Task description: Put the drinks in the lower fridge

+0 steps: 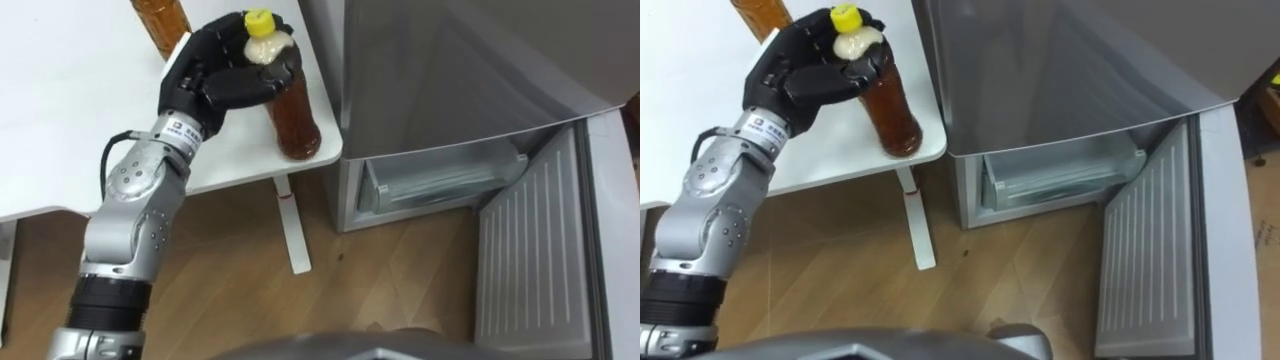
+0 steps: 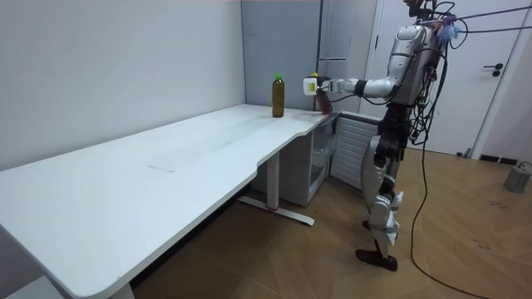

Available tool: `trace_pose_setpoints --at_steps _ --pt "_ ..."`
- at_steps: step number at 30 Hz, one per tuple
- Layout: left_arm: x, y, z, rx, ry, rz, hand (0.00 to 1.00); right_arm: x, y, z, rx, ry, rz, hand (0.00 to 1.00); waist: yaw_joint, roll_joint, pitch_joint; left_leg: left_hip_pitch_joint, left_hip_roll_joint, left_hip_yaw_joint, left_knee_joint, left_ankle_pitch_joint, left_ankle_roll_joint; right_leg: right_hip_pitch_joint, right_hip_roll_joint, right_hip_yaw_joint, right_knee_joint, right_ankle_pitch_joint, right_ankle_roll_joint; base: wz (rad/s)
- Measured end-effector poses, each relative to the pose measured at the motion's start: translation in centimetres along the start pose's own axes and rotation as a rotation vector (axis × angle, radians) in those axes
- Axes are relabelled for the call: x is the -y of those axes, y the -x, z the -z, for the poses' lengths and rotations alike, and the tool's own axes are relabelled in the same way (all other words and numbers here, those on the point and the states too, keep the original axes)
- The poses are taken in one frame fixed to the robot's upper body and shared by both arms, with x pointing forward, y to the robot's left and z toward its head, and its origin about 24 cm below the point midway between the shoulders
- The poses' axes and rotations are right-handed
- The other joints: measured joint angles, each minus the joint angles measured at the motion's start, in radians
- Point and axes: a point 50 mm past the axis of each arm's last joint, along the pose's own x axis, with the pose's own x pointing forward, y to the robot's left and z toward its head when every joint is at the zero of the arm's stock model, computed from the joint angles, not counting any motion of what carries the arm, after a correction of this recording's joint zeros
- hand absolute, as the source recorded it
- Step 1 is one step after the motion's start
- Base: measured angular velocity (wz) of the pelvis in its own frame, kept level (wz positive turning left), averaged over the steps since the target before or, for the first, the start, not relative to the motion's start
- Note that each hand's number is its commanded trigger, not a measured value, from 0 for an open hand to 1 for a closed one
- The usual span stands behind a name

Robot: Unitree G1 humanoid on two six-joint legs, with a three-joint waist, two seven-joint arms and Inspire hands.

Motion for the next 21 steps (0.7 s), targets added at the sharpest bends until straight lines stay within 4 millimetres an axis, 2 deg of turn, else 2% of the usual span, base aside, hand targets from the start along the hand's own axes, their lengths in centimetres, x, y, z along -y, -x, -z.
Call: trace_pose_setpoints --at_steps 5,12,15,21 --pt "0.3 -0.1 0.2 -0.006 0.001 0.012 1.00 -0.4 0.0 -0.3 0.006 0.011 -0.016 0.00 -0.003 -0.005 0.0037 -0.003 0.000 0.001 0.000 0.000 0.000 -0.006 0.000 0.000 0.002 0.000 0.000 0.00" --pt "0.8 -0.1 0.9 -0.055 -0.072 0.040 1.00 -0.4 0.0 -1.6 0.040 0.020 -0.040 0.00 -0.005 -0.012 0.0039 -0.016 0.001 0.001 0.002 0.000 0.000 -0.022 0.000 0.000 0.004 0.000 0.000 0.00" --pt "0.9 -0.2 0.8 -0.057 -0.090 0.044 1.00 -0.3 0.1 -2.1 0.063 0.021 -0.045 0.00 -0.010 -0.012 0.0033 -0.023 0.000 0.000 0.003 0.000 0.000 -0.028 -0.001 -0.002 0.005 0.001 -0.001 0.00" --pt "1.6 -0.7 -1.0 0.011 -0.102 0.075 1.00 -0.2 0.2 -2.9 0.089 0.015 -0.040 0.00 -0.013 -0.008 0.0005 -0.019 0.001 0.000 0.002 0.000 0.000 -0.022 0.000 -0.004 0.005 0.001 -0.001 0.02"
